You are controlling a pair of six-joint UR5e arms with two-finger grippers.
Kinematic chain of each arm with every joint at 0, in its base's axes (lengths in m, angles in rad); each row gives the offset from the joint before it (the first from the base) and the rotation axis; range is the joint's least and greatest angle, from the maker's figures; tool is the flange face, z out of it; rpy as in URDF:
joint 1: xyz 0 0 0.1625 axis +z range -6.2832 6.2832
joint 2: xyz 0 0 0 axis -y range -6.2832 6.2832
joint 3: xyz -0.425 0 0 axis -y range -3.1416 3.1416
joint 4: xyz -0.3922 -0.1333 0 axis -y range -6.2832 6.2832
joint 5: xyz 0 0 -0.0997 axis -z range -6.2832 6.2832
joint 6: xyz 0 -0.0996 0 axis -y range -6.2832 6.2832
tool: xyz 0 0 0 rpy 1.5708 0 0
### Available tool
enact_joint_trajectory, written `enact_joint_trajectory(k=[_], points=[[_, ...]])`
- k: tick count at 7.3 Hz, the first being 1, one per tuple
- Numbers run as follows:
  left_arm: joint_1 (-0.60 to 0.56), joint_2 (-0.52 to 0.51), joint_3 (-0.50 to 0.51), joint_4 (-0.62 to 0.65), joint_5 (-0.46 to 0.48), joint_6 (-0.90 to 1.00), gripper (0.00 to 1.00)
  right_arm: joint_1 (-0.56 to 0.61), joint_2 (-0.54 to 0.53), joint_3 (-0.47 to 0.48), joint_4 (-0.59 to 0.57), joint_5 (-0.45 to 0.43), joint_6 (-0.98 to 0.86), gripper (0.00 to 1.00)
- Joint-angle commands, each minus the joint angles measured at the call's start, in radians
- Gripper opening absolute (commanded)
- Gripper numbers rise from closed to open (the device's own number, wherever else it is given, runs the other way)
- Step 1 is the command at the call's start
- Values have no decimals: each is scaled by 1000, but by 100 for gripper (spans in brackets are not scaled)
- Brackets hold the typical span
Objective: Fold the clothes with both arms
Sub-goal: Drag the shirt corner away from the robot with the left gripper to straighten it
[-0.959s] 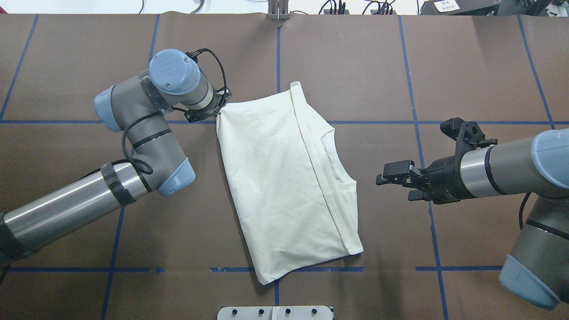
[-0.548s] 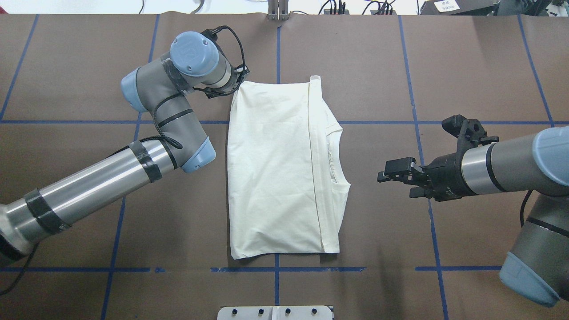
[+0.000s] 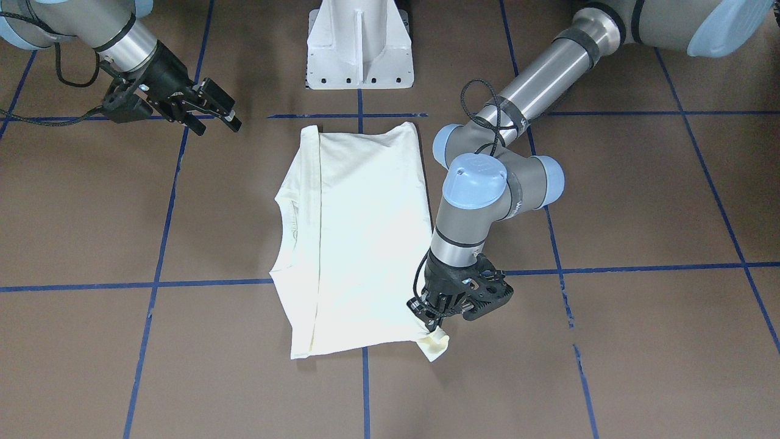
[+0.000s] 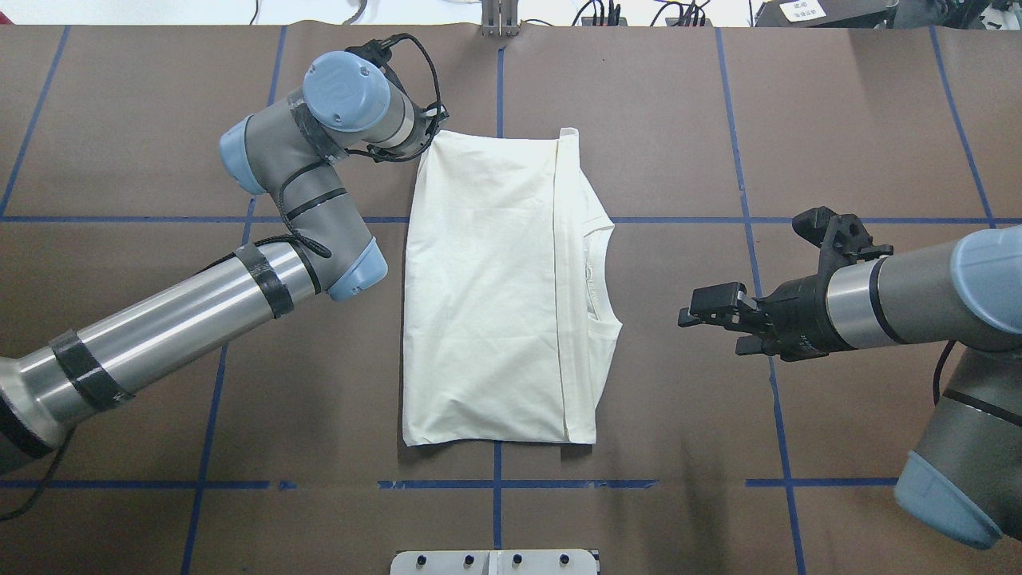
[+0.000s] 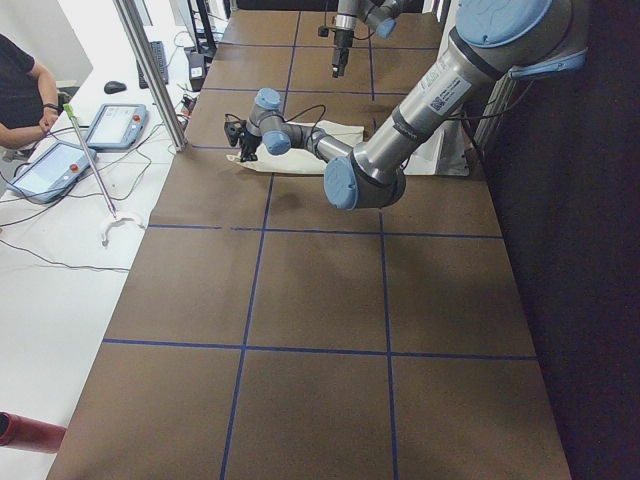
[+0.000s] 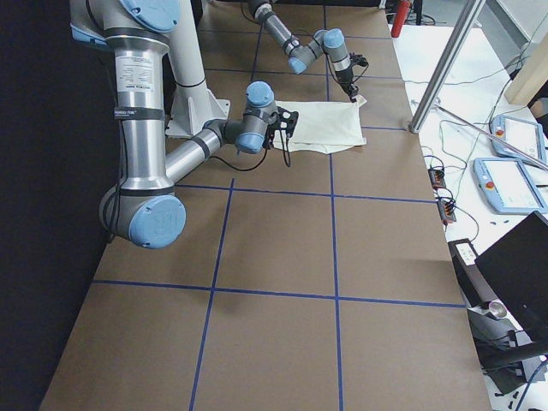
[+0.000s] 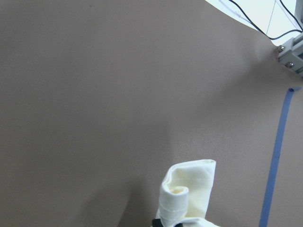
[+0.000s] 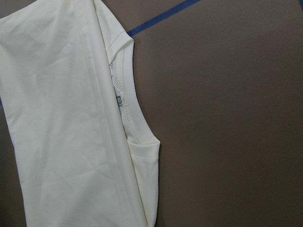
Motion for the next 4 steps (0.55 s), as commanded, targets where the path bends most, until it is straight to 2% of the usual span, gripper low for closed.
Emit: enact_joint_trajectory(k=[1, 2, 4], points=[[-1, 0, 4, -4, 12, 0, 11, 0, 7, -11, -3, -6, 0, 100], [-1, 2, 6, -7, 13, 24, 99, -2, 9, -15, -3, -12, 0, 100], [-35, -2, -8, -4, 1, 41, 100, -20, 9, -30, -6, -74, -17, 100]])
